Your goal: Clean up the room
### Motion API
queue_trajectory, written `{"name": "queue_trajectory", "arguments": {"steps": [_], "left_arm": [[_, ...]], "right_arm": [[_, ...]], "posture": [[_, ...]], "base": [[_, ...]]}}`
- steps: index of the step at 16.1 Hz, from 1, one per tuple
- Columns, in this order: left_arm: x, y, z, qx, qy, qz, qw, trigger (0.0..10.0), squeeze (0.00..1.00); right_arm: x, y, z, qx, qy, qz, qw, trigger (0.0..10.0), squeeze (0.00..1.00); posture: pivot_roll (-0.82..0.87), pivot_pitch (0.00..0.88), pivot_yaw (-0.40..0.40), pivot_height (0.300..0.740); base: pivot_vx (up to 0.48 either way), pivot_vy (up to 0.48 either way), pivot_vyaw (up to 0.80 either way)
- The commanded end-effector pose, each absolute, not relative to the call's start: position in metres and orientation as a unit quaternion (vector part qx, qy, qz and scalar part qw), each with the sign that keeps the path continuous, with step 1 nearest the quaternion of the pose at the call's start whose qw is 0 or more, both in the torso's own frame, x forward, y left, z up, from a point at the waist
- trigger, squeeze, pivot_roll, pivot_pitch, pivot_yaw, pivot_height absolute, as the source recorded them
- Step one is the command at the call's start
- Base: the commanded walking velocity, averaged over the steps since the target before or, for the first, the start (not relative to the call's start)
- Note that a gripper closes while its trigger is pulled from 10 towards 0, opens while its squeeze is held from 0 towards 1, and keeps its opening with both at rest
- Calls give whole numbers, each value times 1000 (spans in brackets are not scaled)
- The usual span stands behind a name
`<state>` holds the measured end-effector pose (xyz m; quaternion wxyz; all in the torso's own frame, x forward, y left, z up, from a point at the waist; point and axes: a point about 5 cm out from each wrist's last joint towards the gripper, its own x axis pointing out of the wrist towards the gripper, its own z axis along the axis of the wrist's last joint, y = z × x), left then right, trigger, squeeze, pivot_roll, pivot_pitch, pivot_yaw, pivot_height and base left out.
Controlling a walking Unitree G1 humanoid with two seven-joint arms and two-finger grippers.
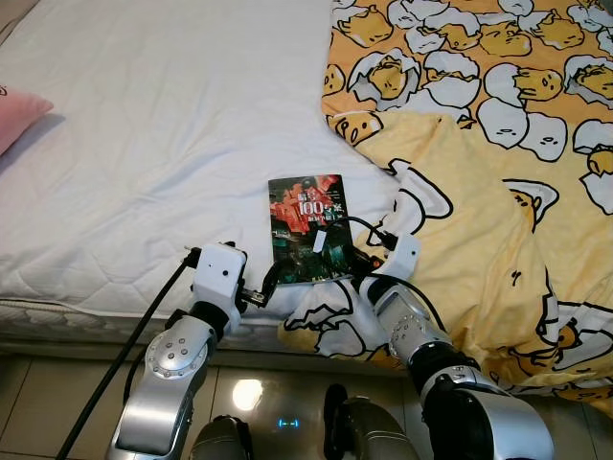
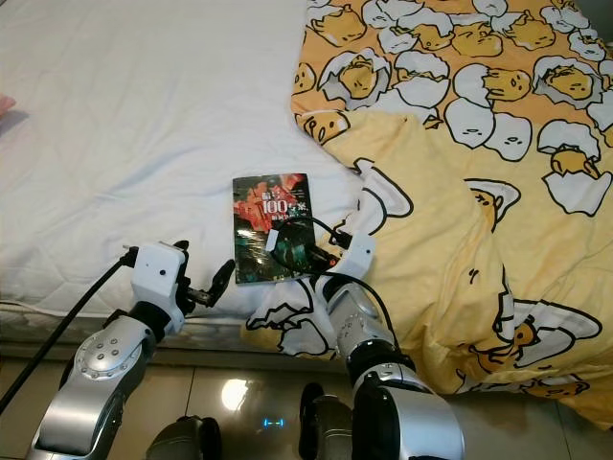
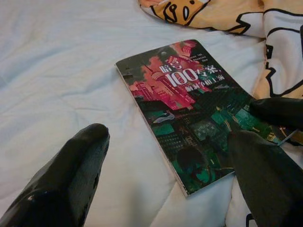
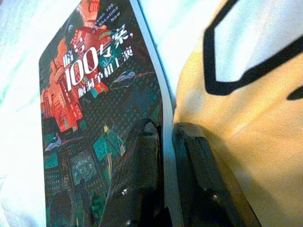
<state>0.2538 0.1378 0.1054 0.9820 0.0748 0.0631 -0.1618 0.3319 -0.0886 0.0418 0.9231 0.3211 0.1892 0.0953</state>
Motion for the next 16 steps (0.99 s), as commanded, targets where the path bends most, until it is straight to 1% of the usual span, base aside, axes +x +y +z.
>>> {"name": "queue_trajectory", "arguments": {"steps": [1, 2, 5, 8, 10, 11, 12, 13, 14, 15, 16], "left_arm": [[252, 135, 99, 77, 73, -165, 981, 10000, 0], [253, 135, 99, 77, 73, -165, 981, 10000, 0], [255, 134, 97, 75, 73, -159, 982, 10000, 0], [257, 137, 91, 75, 91, -140, 983, 10000, 0], [262, 144, 90, 58, 96, -120, 986, 10000, 0], [265, 144, 91, 58, 92, -119, 987, 10000, 0], [268, 142, 91, 58, 89, -121, 987, 10000, 0], [268, 140, 92, 60, 86, -125, 987, 10000, 0], [268, 138, 92, 60, 84, -127, 986, 10000, 0], [268, 137, 92, 60, 83, -128, 986, 10000, 0], [268, 137, 91, 60, 83, -129, 986, 10000, 0]], "right_arm": [[333, -83, 45, 300, 184, 110, 930, 0, 0], [336, -83, 50, 290, 170, 114, 935, 0, 0], [349, -77, 86, 262, 89, 147, 950, 0, 0], [349, -81, 96, 232, 56, 142, 961, 0, 0], [348, -80, 101, 233, 46, 150, 960, 0, 0], [345, -79, 98, 244, 60, 154, 956, 0, 0], [340, -80, 85, 273, 98, 146, 946, 0, 0], [333, -84, 62, 320, 157, 120, 927, 0, 0], [325, -88, 45, 347, 195, 97, 912, 0, 0], [322, -92, 38, 345, 209, 87, 911, 0, 0], [319, -95, 31, 338, 222, 81, 911, 0, 1000]], "posture": [[103, 232, -54, 736], [101, 231, -58, 736], [92, 230, -68, 736], [85, 222, -71, 736], [79, 212, -73, 736], [75, 208, -75, 736], [76, 208, -76, 736], [76, 206, -78, 736], [76, 206, -78, 736], [80, 208, -77, 736], [79, 209, -76, 736]], "base": [[0, 0, 0], [0, 0, 0], [0, 0, 0], [0, 0, 0], [0, 0, 0], [0, 0, 0], [0, 0, 0], [0, 0, 0], [0, 0, 0], [0, 0, 0], [0, 0, 0]]}}
